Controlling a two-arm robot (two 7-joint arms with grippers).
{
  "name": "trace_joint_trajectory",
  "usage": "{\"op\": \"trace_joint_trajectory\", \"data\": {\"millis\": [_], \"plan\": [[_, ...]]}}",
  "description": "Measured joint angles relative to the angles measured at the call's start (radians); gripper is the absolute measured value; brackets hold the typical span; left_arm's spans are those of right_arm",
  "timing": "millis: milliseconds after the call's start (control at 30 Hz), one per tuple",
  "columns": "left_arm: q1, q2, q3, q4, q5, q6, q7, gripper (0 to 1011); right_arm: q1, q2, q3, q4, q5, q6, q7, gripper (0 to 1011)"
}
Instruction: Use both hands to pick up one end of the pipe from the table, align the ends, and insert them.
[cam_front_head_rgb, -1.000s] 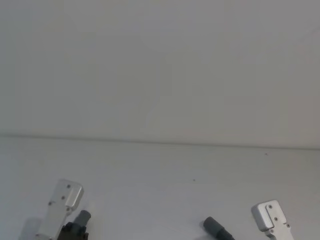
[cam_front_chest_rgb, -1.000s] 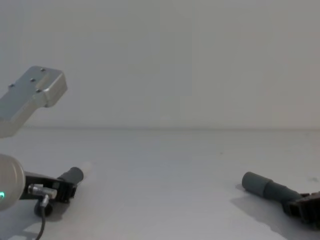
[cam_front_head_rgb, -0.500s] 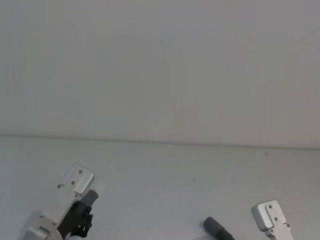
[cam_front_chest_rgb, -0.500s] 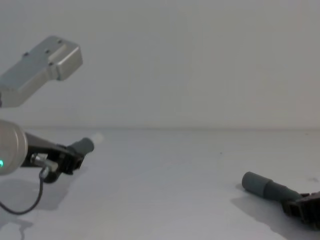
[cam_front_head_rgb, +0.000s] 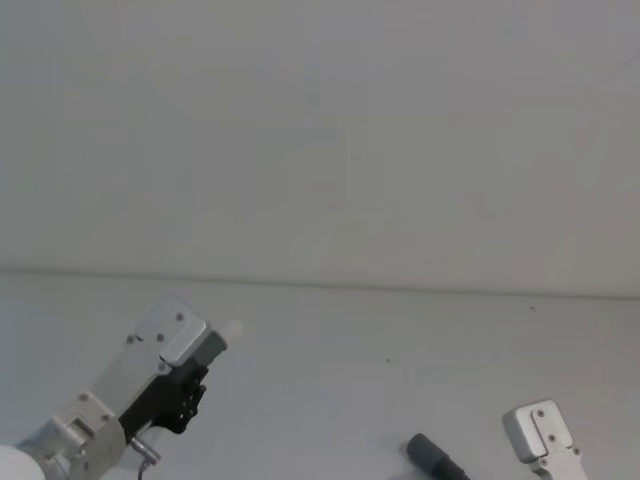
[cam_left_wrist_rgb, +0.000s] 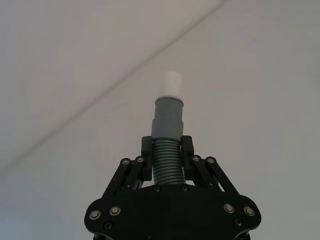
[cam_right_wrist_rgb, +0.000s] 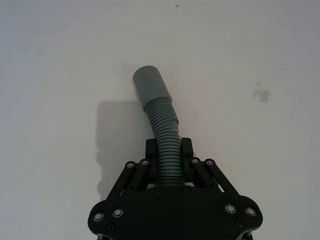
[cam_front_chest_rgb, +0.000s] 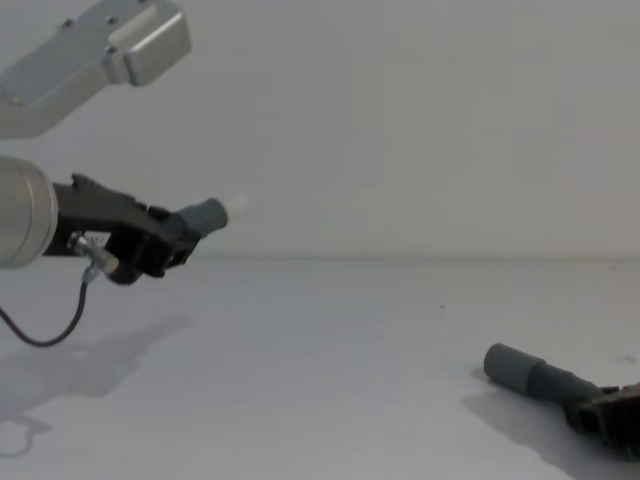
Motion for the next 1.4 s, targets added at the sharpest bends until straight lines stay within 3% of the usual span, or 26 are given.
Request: {"op": "trace_joint_trajectory", "data": {"millis": [267, 600, 767, 900, 1000, 1033, 1100, 1400], "plan": [[-0.037, 0.046, 0.018, 0.012, 0.006, -0.099, -0.088, 305, -0.005, 0.005, 0.002, 0.002, -0.005, -0.025, 0.003, 256], [-0.077, 0.085, 0.027, 0.041, -0.014, -0.212, -0.208, 305, -0.023, 0.029, 0.01, 0.013, -0.025, -0.151, 0.03, 256], [-0.095, 0.098, 0.028, 0.063, -0.034, -0.269, -0.271, 305, -0.036, 0.049, 0.018, 0.026, -0.033, -0.268, 0.059, 257], [-0.108, 0.105, 0.028, 0.079, -0.054, -0.311, -0.322, 305, -0.043, 0.059, 0.025, 0.035, -0.034, -0.327, 0.077, 256], [-0.119, 0.11, 0.029, 0.095, -0.073, -0.339, -0.361, 305, -0.051, 0.071, 0.034, 0.049, -0.033, -0.413, 0.106, 256], [-0.122, 0.111, 0.029, 0.099, -0.08, -0.348, -0.375, 305, -0.051, 0.071, 0.034, 0.049, -0.033, -0.413, 0.106, 256], [-0.132, 0.115, 0.031, 0.11, -0.096, -0.366, -0.407, 305, -0.056, 0.081, 0.04, 0.06, -0.028, -0.485, 0.135, 256], [-0.178, 0.131, 0.039, 0.153, -0.166, -0.422, -0.543, 305, -0.06, 0.112, 0.057, 0.1, 0.007, -0.674, 0.236, 256]]}}
